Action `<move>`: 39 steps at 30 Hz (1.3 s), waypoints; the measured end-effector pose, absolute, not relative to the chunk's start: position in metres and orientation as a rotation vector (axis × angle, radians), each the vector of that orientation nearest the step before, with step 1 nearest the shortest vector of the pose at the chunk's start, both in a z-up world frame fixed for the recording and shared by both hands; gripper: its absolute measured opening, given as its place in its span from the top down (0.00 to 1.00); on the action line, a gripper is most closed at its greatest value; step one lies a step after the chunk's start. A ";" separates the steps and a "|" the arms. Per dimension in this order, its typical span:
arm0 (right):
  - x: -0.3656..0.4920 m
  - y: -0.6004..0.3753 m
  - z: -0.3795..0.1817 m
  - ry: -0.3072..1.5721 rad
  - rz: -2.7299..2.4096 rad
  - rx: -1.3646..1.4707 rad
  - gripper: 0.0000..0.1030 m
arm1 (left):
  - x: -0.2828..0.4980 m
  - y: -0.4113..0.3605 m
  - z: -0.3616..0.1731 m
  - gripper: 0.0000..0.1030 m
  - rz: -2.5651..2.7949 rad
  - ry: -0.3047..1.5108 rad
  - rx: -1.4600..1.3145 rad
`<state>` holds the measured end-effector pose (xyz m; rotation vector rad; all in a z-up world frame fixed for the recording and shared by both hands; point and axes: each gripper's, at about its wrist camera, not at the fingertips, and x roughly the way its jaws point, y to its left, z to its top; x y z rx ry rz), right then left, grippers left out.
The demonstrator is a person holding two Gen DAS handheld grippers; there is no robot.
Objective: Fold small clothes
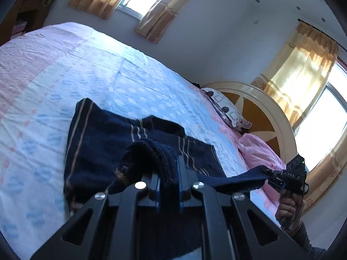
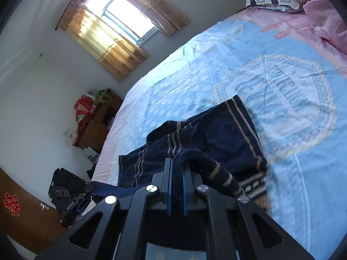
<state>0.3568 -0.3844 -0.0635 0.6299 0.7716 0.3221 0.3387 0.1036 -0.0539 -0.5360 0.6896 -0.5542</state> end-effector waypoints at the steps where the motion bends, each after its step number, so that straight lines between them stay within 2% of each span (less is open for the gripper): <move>1: 0.365 -0.385 -0.066 0.780 0.317 0.631 0.94 | 0.347 0.103 -0.055 0.88 -0.551 0.696 -0.539; 9: 0.436 -0.382 -0.088 0.866 0.288 0.626 0.94 | 0.406 0.100 -0.076 0.88 -0.514 0.758 -0.543; 21: 0.521 -0.384 -0.131 0.980 0.251 0.670 0.92 | 0.454 0.101 -0.110 0.86 -0.450 0.848 -0.560; 22: 0.527 -0.385 -0.135 0.987 0.246 0.678 0.92 | 0.456 0.101 -0.111 0.82 -0.445 0.845 -0.562; 24: 0.538 -0.390 -0.147 1.012 0.211 0.696 0.80 | 0.458 0.105 -0.108 0.74 -0.358 0.836 -0.534; 25: 0.540 -0.394 -0.150 1.011 0.190 0.700 0.63 | 0.459 0.109 -0.106 0.61 -0.330 0.838 -0.533; 26: 0.538 -0.398 -0.152 0.990 0.172 0.707 0.52 | 0.456 0.116 -0.102 0.53 -0.326 0.828 -0.549; 29: 0.526 -0.409 -0.152 0.954 0.165 0.691 0.52 | 0.444 0.129 -0.096 0.44 -0.306 0.805 -0.547; 39: 0.439 -0.424 -0.150 0.950 0.215 0.537 0.52 | 0.371 0.123 -0.111 0.44 -0.272 0.840 -0.398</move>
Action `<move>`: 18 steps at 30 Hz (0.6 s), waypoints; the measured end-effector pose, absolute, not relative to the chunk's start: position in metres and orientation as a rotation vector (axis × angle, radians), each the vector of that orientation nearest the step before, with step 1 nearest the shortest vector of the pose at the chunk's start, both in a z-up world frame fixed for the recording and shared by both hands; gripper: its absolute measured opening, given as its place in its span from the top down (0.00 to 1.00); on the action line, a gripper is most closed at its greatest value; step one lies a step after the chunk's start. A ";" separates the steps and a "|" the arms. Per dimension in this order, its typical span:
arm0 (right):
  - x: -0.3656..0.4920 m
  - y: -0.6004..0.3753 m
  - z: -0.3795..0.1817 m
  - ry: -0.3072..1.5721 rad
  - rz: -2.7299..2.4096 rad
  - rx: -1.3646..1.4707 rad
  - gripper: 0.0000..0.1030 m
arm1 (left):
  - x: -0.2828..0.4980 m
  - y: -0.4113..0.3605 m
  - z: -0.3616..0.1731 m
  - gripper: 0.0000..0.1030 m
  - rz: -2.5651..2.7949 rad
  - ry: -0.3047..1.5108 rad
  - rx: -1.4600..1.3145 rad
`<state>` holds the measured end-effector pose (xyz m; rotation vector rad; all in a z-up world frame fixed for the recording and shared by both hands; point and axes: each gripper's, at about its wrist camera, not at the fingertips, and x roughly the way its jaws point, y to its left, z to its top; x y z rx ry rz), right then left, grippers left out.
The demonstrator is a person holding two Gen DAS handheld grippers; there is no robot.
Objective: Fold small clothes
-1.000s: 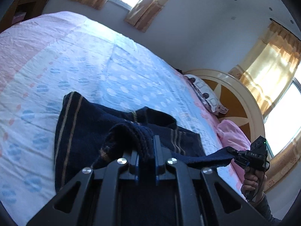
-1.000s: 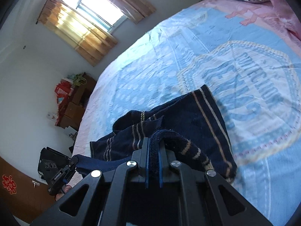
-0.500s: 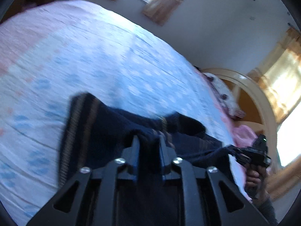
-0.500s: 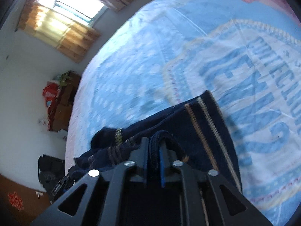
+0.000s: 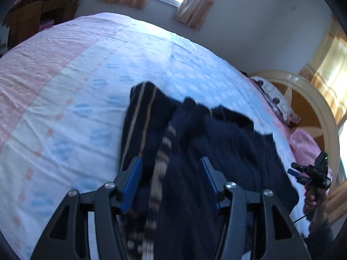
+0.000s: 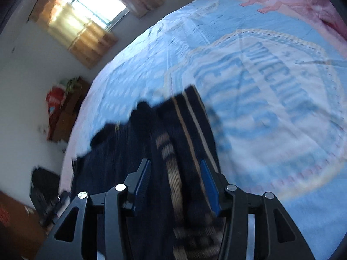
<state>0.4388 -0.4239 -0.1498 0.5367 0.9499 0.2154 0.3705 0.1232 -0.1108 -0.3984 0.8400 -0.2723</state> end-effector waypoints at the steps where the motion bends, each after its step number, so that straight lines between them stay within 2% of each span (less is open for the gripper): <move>1: 0.427 -0.422 -0.151 0.955 0.218 0.506 0.52 | 0.369 0.121 -0.112 0.44 -0.271 0.845 -0.389; 6: 0.385 -0.415 -0.157 0.978 0.232 0.441 0.52 | 0.364 0.103 -0.121 0.47 -0.252 0.853 -0.283; 7: 0.379 -0.413 -0.161 0.996 0.223 0.418 0.52 | 0.365 0.101 -0.123 0.50 -0.239 0.857 -0.266; 8: 0.375 -0.411 -0.164 1.007 0.222 0.403 0.54 | 0.365 0.100 -0.126 0.62 -0.224 0.864 -0.256; 9: 0.372 -0.407 -0.167 1.016 0.225 0.381 0.57 | 0.367 0.102 -0.129 0.67 -0.214 0.868 -0.260; 10: 0.368 -0.403 -0.169 1.018 0.224 0.341 0.65 | 0.366 0.105 -0.131 0.74 -0.205 0.868 -0.267; 11: 0.364 -0.400 -0.168 1.013 0.205 0.297 0.71 | 0.366 0.109 -0.132 0.75 -0.204 0.869 -0.282; 12: 0.364 -0.398 -0.169 1.020 0.189 0.273 0.73 | 0.366 0.115 -0.133 0.75 -0.209 0.875 -0.301; 15: 0.360 -0.401 -0.179 1.070 0.144 0.263 0.74 | 0.362 0.119 -0.134 0.74 -0.206 0.869 -0.315; 18: 0.355 -0.403 -0.179 1.044 0.150 0.261 0.74 | 0.352 0.117 -0.131 0.74 -0.203 0.843 -0.313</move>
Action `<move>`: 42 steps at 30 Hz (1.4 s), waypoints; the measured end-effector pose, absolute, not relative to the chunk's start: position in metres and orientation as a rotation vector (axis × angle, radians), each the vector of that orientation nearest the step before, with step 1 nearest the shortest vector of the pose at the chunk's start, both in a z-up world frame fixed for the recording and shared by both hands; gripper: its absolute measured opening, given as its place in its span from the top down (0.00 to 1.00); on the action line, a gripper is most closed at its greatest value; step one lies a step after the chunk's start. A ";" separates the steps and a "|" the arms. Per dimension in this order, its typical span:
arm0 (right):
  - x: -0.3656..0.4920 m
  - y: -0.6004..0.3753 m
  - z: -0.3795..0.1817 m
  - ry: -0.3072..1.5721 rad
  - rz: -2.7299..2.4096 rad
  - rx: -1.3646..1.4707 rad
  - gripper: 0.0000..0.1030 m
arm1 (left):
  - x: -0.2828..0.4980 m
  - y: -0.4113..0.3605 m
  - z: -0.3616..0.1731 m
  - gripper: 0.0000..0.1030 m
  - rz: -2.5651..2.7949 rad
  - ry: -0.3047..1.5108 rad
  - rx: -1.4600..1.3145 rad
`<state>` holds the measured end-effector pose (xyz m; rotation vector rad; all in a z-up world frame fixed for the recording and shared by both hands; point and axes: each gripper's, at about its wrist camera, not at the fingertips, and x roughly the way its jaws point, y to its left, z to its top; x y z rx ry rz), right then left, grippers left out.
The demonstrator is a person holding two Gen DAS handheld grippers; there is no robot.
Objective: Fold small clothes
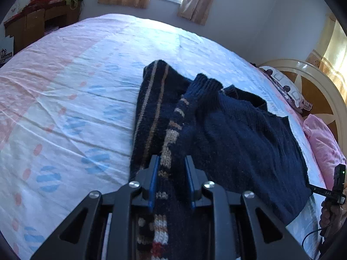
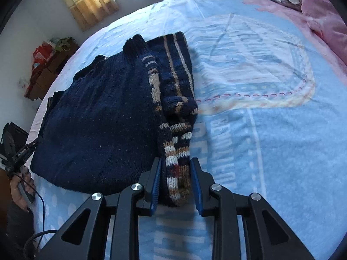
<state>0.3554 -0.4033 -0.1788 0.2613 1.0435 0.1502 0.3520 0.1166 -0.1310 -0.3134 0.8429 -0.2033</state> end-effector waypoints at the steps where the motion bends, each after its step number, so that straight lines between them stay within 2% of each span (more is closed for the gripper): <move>1: 0.356 -0.404 -0.177 1.032 0.147 0.269 0.74 | 0.350 0.116 -0.130 0.73 -0.205 0.839 -0.313; 3: 0.353 -0.406 -0.168 0.994 0.132 0.298 0.73 | 0.343 0.114 -0.125 0.66 -0.213 0.824 -0.313; 8: 0.340 -0.368 -0.130 0.850 0.174 0.160 0.67 | 0.320 0.105 -0.113 0.29 -0.208 0.773 -0.251; 10: 0.342 -0.343 -0.122 0.838 0.223 0.101 0.59 | 0.315 0.099 -0.113 0.25 -0.184 0.765 -0.190; 14: 0.346 -0.305 -0.126 0.844 0.294 0.036 0.58 | 0.319 0.095 -0.130 0.25 -0.094 0.827 -0.088; 20: 0.358 -0.312 -0.174 1.002 0.238 0.104 0.58 | 0.326 0.111 -0.145 0.25 -0.097 0.901 -0.163; 26: 0.349 -0.302 -0.161 0.991 0.196 0.052 0.58 | 0.318 0.104 -0.146 0.19 -0.102 0.892 -0.121; 33: 0.365 -0.206 -0.132 0.895 0.336 -0.047 0.58 | 0.319 0.104 -0.147 0.17 -0.109 0.889 -0.119; 42: 0.363 -0.127 -0.182 0.976 0.429 -0.125 0.58 | 0.318 0.105 -0.147 0.14 -0.121 0.886 -0.128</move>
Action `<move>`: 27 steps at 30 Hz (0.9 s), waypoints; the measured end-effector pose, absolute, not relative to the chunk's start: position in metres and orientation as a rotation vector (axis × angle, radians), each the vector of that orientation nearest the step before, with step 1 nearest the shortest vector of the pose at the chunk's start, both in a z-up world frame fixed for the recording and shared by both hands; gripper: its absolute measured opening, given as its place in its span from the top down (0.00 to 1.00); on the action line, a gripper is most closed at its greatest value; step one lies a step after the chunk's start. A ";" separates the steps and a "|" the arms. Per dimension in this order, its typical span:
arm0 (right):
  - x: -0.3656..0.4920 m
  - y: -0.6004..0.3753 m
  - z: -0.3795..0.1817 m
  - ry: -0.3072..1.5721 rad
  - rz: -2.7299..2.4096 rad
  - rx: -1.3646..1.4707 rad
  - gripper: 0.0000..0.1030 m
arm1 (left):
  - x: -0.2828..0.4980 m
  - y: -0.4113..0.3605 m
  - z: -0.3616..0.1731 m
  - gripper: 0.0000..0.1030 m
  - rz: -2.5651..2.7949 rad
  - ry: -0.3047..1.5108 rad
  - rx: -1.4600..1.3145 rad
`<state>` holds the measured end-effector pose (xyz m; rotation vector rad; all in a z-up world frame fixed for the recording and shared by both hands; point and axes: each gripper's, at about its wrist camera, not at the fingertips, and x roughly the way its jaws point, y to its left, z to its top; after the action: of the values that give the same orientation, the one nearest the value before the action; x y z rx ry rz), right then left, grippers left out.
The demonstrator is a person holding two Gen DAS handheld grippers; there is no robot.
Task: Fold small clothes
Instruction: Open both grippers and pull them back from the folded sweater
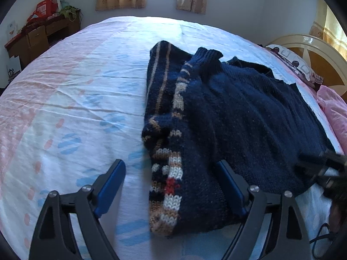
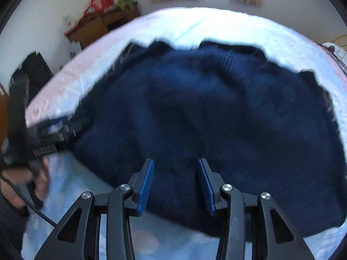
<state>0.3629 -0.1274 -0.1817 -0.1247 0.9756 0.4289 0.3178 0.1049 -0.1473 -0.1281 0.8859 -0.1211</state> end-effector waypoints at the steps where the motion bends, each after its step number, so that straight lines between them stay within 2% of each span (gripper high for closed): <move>1: 0.358 -0.125 -0.183 0.938 0.424 -0.154 0.58 | 0.317 0.104 -0.147 0.13 -0.121 0.886 -0.126; 7: 0.377 -0.128 -0.164 0.933 0.476 -0.113 0.58 | 0.313 0.106 -0.147 0.13 -0.121 0.877 -0.138; 11: 0.425 -0.127 -0.148 0.892 0.418 -0.084 0.58 | 0.309 0.108 -0.147 0.13 -0.112 0.870 -0.147; 14: 0.468 -0.119 -0.165 0.971 0.342 -0.118 0.58 | 0.308 0.107 -0.147 0.12 -0.109 0.869 -0.147; 18: 0.498 -0.124 -0.173 1.007 0.310 -0.030 0.58 | 0.307 0.109 -0.146 0.12 -0.116 0.864 -0.160; 25: 0.448 -0.102 -0.152 0.920 0.400 -0.057 0.58 | 0.285 0.143 -0.134 0.12 -0.103 0.808 -0.310; 27: 0.425 -0.084 -0.154 0.900 0.478 -0.102 0.52 | 0.277 0.155 -0.127 0.12 -0.118 0.783 -0.328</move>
<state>0.4247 -0.0837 -0.1536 -0.1017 0.9004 0.4775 0.2774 0.1545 -0.1270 -0.3275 0.7832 -0.1185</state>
